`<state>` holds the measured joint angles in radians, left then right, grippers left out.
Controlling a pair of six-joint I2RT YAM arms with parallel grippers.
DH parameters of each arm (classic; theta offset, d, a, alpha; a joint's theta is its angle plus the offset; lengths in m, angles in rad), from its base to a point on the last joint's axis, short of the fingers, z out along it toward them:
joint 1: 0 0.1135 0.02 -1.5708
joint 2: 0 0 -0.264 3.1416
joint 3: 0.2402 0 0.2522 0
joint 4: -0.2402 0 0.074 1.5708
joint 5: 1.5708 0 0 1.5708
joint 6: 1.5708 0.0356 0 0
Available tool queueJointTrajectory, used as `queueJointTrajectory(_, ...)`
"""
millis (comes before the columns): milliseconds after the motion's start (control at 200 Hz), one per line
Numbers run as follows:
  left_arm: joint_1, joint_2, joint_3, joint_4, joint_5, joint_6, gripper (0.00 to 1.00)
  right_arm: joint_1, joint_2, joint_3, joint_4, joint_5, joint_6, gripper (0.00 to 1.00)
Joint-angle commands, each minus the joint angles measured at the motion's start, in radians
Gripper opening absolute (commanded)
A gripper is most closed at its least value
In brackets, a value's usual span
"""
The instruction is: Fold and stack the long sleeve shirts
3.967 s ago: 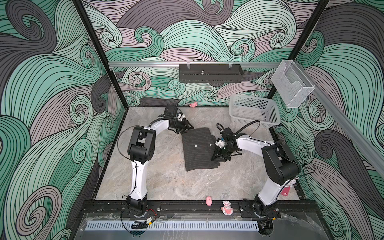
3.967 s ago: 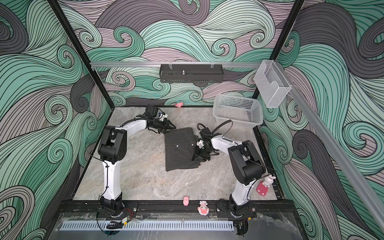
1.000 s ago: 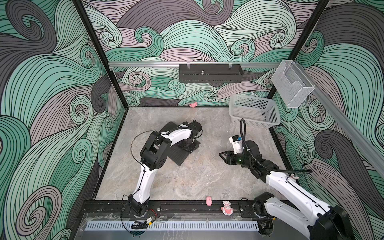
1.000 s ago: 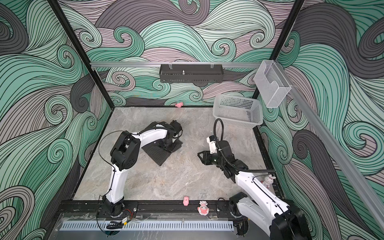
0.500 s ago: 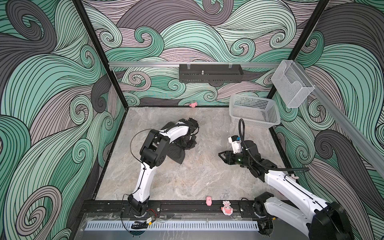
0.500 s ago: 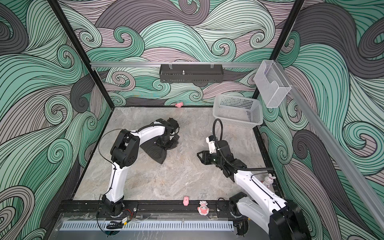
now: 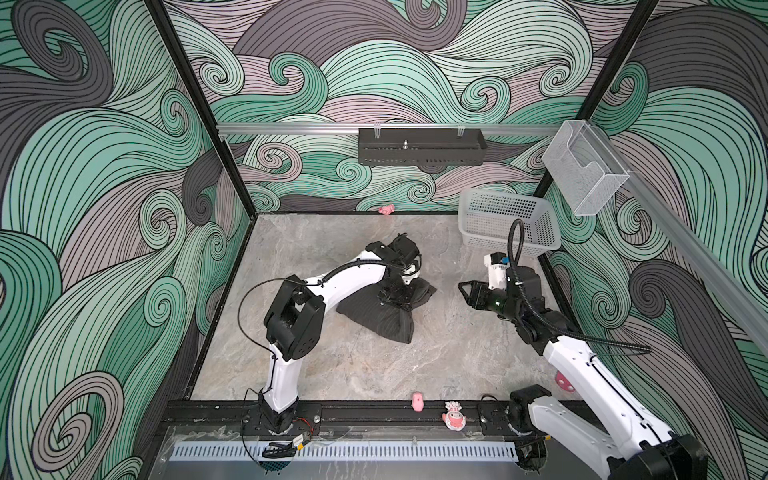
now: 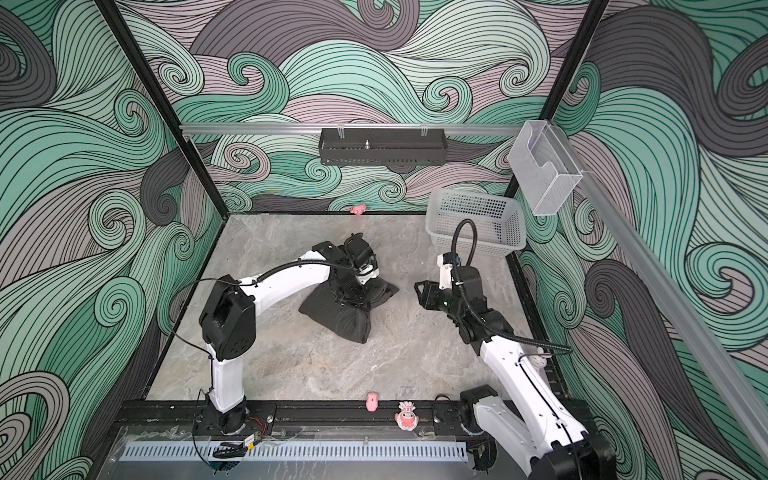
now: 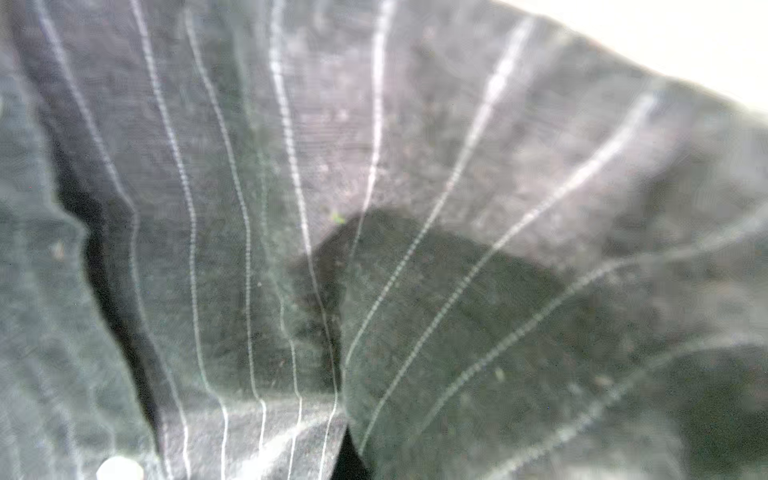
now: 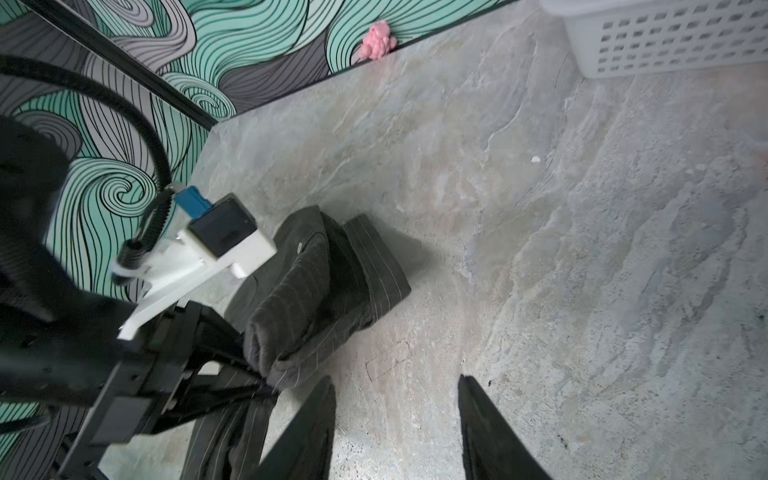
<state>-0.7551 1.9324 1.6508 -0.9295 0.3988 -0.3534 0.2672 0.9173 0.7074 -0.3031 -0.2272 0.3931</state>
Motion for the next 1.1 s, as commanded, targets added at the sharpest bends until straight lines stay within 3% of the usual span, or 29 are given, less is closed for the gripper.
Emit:
queueJointTrajectory(0, -0.003, -0.075, 0.022, 0.122, 0.184, -0.105, 0.00, -0.012, -0.006, 0.059, -0.081, 0.026, -0.007, 0.49)
queueJointTrajectory(205, 0.044, -0.136, -0.072, 0.321, 0.334, -0.211, 0.00, -0.014, -0.003, 0.116, -0.118, -0.002, -0.007, 0.53)
queueJointTrajectory(430, 0.207, -0.197, -0.320, 0.623, 0.496, -0.337, 0.00, -0.013, 0.007, 0.126, -0.112, -0.060, -0.004, 0.65)
queueJointTrajectory(535, 0.274, -0.180, -0.392, 0.661, 0.535, -0.337, 0.00, -0.014, 0.021, 0.105, -0.078, -0.090, 0.008, 0.65)
queueJointTrajectory(725, 0.244, -0.158, -0.315, 0.547, 0.483, -0.251, 0.00, -0.014, 0.030, 0.089, -0.077, -0.085, 0.002, 0.66)
queueJointTrajectory(946, 0.117, -0.110, -0.065, 0.450, 0.445, -0.234, 0.00, -0.015, 0.021, 0.104, -0.103, -0.060, -0.006, 0.66)
queueJointTrajectory(1096, 0.141, -0.111, -0.084, 0.474, 0.415, -0.244, 0.00, -0.016, 0.008, 0.116, -0.123, -0.051, -0.013, 0.66)
